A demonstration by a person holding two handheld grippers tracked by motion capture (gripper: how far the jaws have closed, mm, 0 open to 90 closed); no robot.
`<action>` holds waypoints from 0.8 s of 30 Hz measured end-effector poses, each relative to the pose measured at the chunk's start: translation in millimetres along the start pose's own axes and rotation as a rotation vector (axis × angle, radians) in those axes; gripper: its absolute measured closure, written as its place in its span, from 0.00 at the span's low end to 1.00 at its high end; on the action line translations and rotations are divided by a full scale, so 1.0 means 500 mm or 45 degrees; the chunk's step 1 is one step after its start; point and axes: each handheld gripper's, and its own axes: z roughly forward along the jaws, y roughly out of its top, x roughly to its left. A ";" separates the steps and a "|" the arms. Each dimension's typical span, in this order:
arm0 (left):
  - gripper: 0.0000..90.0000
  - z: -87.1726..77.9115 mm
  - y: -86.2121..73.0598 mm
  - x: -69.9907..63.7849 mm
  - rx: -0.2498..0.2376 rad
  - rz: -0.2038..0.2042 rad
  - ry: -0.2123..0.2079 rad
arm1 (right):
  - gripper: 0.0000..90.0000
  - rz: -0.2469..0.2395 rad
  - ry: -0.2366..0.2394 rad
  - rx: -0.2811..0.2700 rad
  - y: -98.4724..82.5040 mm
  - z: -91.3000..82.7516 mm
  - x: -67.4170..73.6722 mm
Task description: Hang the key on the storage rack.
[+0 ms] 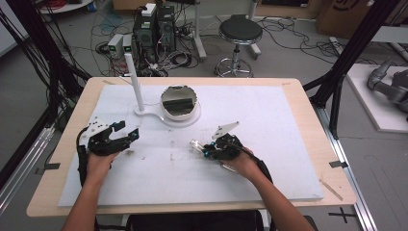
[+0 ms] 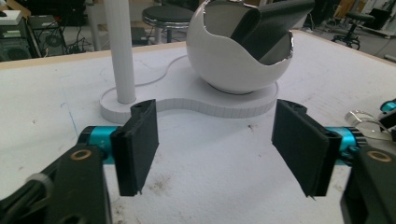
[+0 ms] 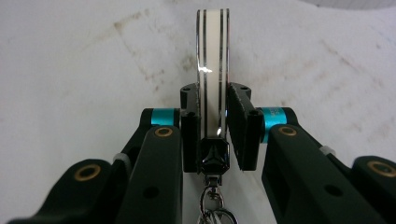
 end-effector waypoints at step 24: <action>0.40 -0.003 -0.003 0.000 0.025 -0.010 0.004 | 0.79 0.002 -0.165 0.075 -0.022 -0.067 -0.033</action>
